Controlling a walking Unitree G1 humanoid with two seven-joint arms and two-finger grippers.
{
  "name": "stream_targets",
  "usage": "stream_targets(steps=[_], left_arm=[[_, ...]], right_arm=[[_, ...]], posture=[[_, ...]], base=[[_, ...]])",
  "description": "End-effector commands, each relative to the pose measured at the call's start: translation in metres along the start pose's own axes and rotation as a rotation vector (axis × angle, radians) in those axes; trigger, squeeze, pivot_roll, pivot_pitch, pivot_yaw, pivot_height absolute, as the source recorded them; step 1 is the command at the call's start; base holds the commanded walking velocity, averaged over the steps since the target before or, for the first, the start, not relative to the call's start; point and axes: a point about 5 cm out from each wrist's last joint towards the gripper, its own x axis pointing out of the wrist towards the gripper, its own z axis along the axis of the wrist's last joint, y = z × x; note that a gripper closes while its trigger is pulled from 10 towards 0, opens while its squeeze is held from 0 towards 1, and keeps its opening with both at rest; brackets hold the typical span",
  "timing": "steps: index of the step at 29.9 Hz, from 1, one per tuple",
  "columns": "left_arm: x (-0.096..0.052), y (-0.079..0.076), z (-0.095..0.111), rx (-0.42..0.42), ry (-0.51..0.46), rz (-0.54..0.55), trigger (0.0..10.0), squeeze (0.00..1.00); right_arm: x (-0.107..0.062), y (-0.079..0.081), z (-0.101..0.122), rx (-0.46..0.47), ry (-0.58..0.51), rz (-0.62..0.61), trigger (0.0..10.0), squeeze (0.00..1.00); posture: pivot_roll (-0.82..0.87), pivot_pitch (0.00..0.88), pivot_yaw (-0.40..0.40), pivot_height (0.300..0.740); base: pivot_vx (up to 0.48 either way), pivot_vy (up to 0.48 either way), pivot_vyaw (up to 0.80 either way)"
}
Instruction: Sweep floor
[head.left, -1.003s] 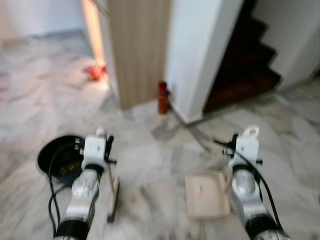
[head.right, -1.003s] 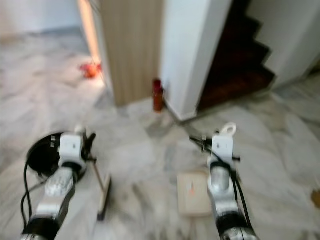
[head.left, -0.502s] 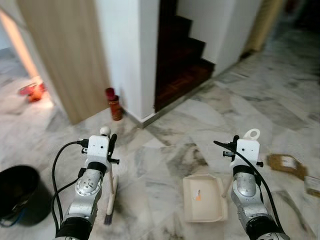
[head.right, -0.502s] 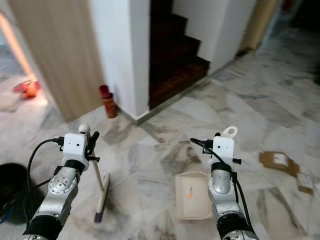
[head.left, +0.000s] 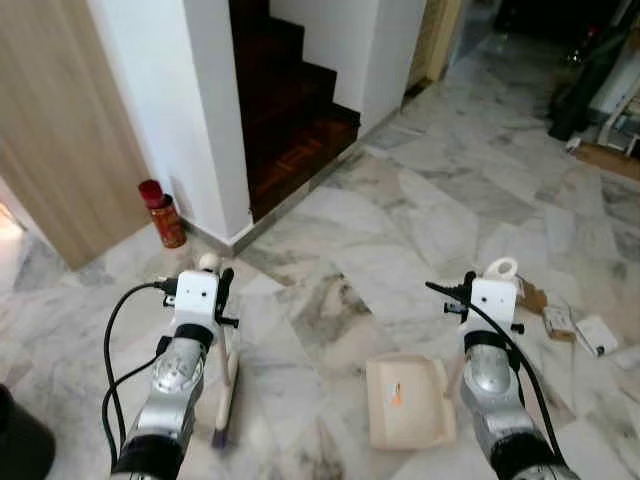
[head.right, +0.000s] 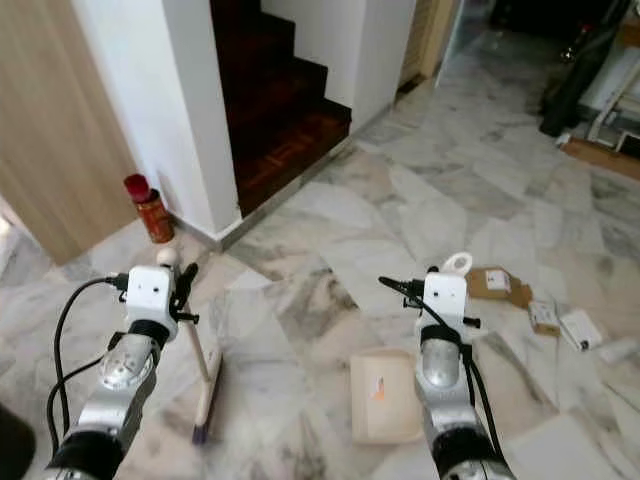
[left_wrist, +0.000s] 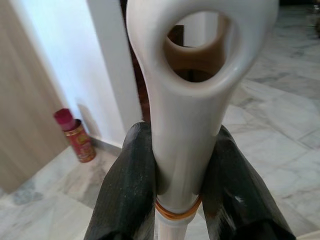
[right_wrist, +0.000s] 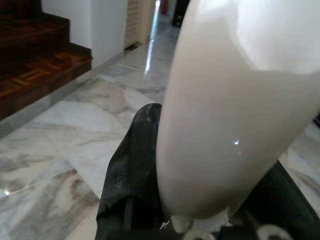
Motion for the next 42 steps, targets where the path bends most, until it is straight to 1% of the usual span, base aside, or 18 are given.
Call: stream_targets(steps=[1, 4, 7, 9, 12, 32, 42], left_arm=[[0.0027, 0.0034, 0.0075, 0.01, -0.042, 0.01, 10.0, 0.0], [0.0029, 0.0028, 0.0076, 0.023, -0.043, 0.007, 10.0, 0.0], [0.0029, 0.0028, 0.0076, 0.019, -0.043, 0.01, 10.0, 0.0], [0.0025, 0.0032, 0.0075, 0.0, -0.045, 0.018, 10.0, 0.0], [0.0024, 0.0032, 0.0069, 0.009, -0.042, 0.016, 10.0, 0.0], [0.0015, 0.0024, 0.0067, 0.003, -0.046, 0.015, 10.0, 0.0], [-0.0004, -0.0002, 0.0078, -0.024, -0.063, -0.001, 10.0, 0.0]], right_arm=[[0.0042, -0.0007, 0.0095, 0.002, -0.045, -0.005, 10.0, 0.0], [0.0044, -0.0013, 0.0096, 0.002, -0.046, -0.007, 10.0, 0.0], [0.0045, -0.0016, 0.0097, 0.002, -0.046, -0.008, 10.0, 0.0], [0.0044, -0.0015, 0.0097, 0.002, -0.047, -0.008, 10.0, 0.0], [0.0046, -0.002, 0.0094, 0.001, -0.045, -0.007, 10.0, 0.0], [0.0034, -0.0023, 0.0081, 0.003, -0.042, -0.007, 10.0, 0.0], [0.0014, -0.0011, 0.0064, 0.001, -0.039, -0.003, 10.0, 0.0]], posture=[[-0.01, 0.0, -0.012, 0.74], [-0.01, 0.0, -0.012, 0.74], [-0.01, 0.0, -0.012, 0.74], [-0.01, 0.0, -0.012, 0.74], [-0.01, 0.0, -0.014, 0.74], [-0.01, 0.0, -0.016, 0.74], [-0.01, 0.0, -0.016, 0.74]], base=[[0.0, 0.0, -0.8], [0.0, -0.175, -0.8], [0.0, -0.416, -0.8], [0.0, 0.0, -0.8], [0.0, 0.0, -0.8], [0.0, 0.0, -0.8], [0.0, 0.0, -0.8]])
